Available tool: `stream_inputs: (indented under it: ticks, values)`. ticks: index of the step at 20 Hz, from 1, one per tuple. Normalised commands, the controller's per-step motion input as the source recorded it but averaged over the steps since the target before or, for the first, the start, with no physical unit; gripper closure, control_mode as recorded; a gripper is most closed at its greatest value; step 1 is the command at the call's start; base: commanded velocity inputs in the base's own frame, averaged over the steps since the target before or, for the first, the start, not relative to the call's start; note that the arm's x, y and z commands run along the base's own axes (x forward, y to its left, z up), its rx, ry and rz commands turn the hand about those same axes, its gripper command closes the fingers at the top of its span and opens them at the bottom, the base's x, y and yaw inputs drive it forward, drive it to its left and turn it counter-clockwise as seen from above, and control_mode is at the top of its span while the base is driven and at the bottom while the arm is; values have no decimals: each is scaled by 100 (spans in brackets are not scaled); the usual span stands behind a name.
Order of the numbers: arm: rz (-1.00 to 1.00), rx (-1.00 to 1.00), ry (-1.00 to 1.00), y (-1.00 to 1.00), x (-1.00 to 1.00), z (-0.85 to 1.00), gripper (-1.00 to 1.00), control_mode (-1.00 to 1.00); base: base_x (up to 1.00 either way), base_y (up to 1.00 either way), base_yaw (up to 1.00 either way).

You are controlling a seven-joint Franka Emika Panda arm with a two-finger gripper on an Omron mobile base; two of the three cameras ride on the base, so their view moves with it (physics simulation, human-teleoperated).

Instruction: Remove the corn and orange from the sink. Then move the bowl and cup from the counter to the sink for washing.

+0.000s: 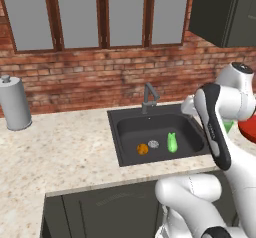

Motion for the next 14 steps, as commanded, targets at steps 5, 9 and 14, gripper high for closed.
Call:
stream_inputs:
  ticks: [5,9,14]
  values:
    - [-15,0,0,0,2,-32,-100,-100,0,0,0]
    - [-3,0,-4,0,0,-32,-100,-100,0,0,0]
    - [-1,0,-15,0,6,-24,-100,-100,0,0,0]
